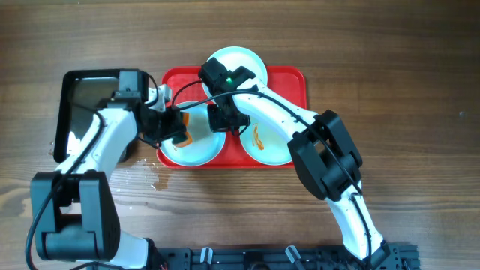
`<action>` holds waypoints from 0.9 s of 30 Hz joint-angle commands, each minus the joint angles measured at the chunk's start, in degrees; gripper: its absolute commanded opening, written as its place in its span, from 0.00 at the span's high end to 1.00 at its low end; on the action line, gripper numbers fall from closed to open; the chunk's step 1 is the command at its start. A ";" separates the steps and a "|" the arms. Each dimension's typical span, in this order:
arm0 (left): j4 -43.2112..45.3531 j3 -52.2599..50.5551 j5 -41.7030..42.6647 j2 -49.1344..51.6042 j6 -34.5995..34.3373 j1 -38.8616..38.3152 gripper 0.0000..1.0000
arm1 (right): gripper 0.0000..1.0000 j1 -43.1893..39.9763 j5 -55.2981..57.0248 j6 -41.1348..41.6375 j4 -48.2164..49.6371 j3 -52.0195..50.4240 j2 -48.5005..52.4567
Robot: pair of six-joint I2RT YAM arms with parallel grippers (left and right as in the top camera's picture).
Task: Clean dirty plates on tray and stack at the side
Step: 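Scrub the front-left plate with the sponge in the left gripper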
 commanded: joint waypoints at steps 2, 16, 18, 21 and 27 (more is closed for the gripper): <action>4.28 -3.23 0.09 0.33 -3.91 -3.08 0.96 | 0.96 0.42 -1.70 1.27 -0.37 -0.46 1.29; 10.43 -5.84 -10.60 5.44 -3.93 -7.19 0.96 | 0.96 0.39 -2.51 1.36 -0.76 -0.46 1.29; 9.77 -5.84 -14.97 6.88 -3.96 -7.19 0.96 | 0.96 0.39 -2.51 1.36 -0.81 -0.46 1.29; 7.80 -5.84 -23.80 8.48 -4.17 -7.19 0.96 | 0.96 0.35 -2.49 1.22 -1.01 -0.46 1.29; 5.66 -5.75 -39.65 8.26 -9.70 -7.19 0.96 | 0.96 0.28 -1.84 1.20 -1.46 -0.46 1.29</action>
